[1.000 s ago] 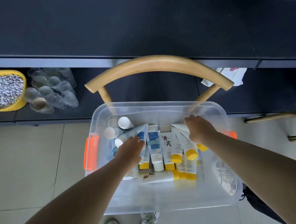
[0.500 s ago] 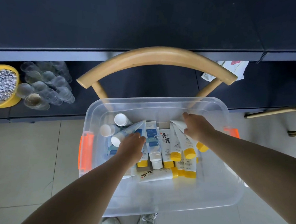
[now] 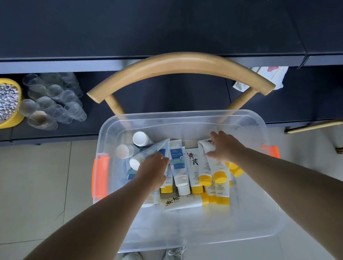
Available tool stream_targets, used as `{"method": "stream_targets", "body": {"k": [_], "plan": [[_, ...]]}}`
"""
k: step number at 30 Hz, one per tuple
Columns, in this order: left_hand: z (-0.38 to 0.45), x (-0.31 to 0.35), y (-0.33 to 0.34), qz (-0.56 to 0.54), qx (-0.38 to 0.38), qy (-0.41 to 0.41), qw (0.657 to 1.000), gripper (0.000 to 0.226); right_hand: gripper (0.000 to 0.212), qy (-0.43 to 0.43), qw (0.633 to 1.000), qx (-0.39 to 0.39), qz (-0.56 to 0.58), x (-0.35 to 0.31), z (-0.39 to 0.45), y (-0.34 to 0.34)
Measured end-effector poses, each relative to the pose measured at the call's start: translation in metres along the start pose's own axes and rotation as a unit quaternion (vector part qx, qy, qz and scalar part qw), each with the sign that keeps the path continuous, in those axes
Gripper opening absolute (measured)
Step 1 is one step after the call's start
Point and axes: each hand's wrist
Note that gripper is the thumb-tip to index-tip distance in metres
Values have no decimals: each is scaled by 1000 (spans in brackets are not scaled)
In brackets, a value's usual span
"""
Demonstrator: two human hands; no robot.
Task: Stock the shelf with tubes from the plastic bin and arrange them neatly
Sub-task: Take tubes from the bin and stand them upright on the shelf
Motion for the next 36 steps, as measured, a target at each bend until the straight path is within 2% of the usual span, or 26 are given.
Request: {"method": "stream_targets", "body": {"k": [4, 13, 22, 28, 36], "plan": [[3, -1, 3, 1, -2, 7, 1000, 49, 39, 15, 999, 4, 41, -3, 10, 7], [21, 7, 6, 1, 8, 6, 1000, 45, 59, -7, 998, -60, 13, 3, 12, 11], [52, 38, 3, -35, 0, 30, 999, 48, 65, -18, 999, -29, -17, 4, -5, 6], [84, 60, 11, -45, 3, 35, 998, 55, 73, 14, 1000, -5, 2, 12, -12, -3], [111, 81, 24, -93, -33, 44, 994, 60, 76, -6, 1000, -29, -9, 21, -11, -9]]}}
Point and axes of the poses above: each hand's wrist, its own z-axis towards the middle knuckle, its own y-axis out of the palm, x = y × z, and after that the axes turned 4 degrees about -y, right-handed
